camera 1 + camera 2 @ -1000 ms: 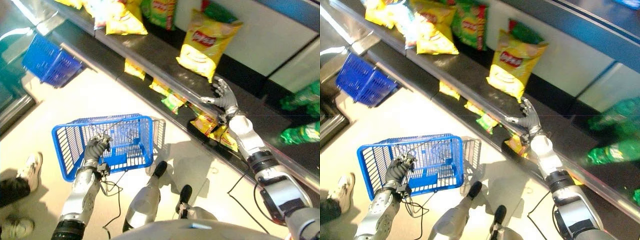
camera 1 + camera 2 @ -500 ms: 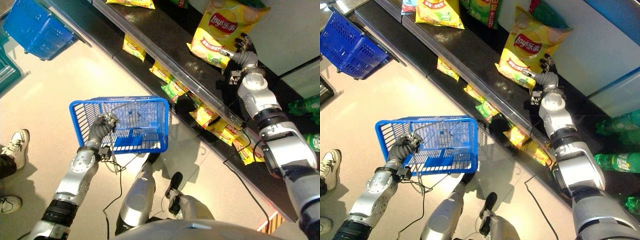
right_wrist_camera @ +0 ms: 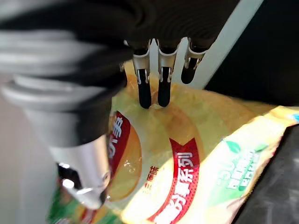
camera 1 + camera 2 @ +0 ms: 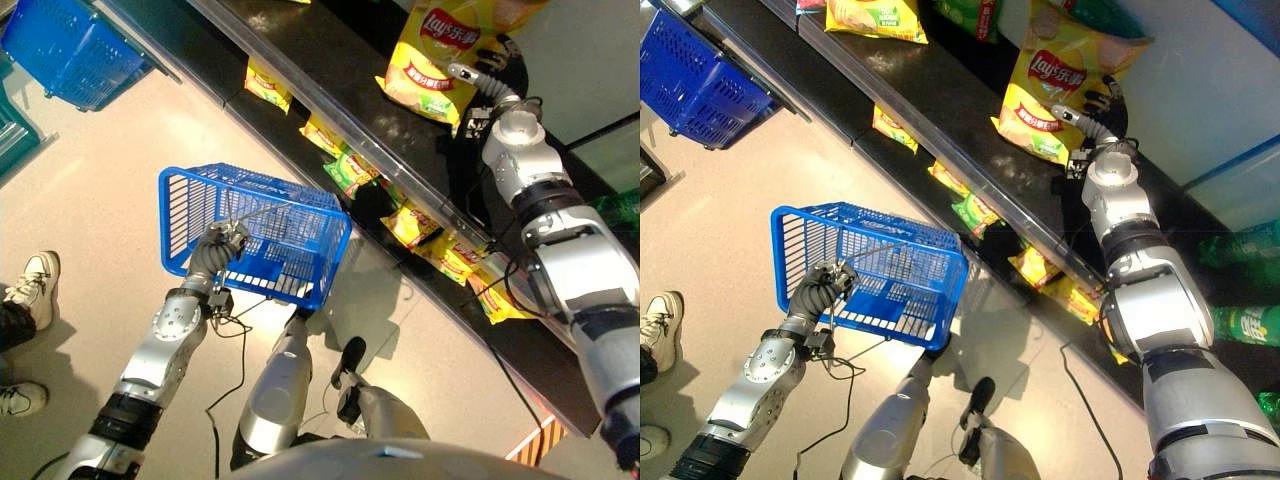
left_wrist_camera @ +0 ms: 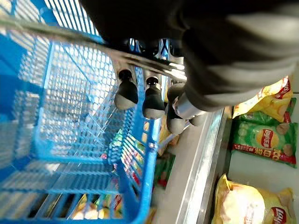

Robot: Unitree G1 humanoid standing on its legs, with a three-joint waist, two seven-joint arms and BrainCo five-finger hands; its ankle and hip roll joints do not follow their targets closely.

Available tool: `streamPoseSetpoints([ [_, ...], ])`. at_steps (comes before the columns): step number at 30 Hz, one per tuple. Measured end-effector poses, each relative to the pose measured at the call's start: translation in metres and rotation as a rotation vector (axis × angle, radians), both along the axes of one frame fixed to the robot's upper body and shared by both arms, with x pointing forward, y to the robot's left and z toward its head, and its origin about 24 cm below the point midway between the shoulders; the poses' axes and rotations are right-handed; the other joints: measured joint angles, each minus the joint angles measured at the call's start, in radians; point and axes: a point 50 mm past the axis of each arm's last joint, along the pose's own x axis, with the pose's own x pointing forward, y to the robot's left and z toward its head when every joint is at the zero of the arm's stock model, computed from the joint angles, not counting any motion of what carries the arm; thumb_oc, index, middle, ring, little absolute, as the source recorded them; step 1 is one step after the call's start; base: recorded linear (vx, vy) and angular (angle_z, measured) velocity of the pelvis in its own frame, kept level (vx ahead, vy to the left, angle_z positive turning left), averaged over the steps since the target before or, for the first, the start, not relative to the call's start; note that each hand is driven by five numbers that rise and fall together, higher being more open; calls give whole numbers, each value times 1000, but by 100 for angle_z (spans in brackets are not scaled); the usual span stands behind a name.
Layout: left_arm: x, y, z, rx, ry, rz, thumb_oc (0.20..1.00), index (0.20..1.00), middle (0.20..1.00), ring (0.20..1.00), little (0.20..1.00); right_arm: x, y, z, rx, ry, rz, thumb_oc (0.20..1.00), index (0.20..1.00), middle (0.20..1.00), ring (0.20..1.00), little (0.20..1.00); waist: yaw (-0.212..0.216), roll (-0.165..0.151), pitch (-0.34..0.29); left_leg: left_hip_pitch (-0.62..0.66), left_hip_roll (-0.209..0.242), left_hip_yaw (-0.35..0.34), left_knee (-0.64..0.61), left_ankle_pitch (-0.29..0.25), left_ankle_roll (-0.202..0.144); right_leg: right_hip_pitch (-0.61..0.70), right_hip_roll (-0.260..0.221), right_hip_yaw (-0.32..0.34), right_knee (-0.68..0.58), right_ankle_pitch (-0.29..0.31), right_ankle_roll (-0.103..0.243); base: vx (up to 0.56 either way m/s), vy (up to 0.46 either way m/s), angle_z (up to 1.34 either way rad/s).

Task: Pick up the snacks into the basket

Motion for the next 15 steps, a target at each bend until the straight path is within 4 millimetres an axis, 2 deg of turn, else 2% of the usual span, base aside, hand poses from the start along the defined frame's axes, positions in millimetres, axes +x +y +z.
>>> streamPoseSetpoints([
  [5, 1, 2, 2, 7, -9, 14, 200, 200, 200, 200, 200, 1, -1, 4, 20, 16, -4, 1000, 1000, 1000, 1000, 1000, 3, -13, 46, -23, 3, 4, 43, -26, 1, -28, 2, 4, 45, -13, 1, 14, -19, -4],
  [11, 3, -2, 4, 7, -17, 16, 200, 200, 200, 200, 200, 1, -8, -3, 30, 70, -43, 1000, 1000, 1000, 1000, 1000, 16, -17, 51, -62, 2, 4, 63, -25, 4, -71, 1, 5, 77, -18, 2, 11, -5, 0],
  [15, 5, -6, 6, 7, -25, 3, 200, 200, 200, 200, 200, 2, -8, 1, 35, 73, -50, 1000, 1000, 1000, 1000, 1000, 23, -19, 52, -60, 2, 3, 64, -24, 4, -69, 1, 5, 77, -18, 1, 9, -1, 0],
])
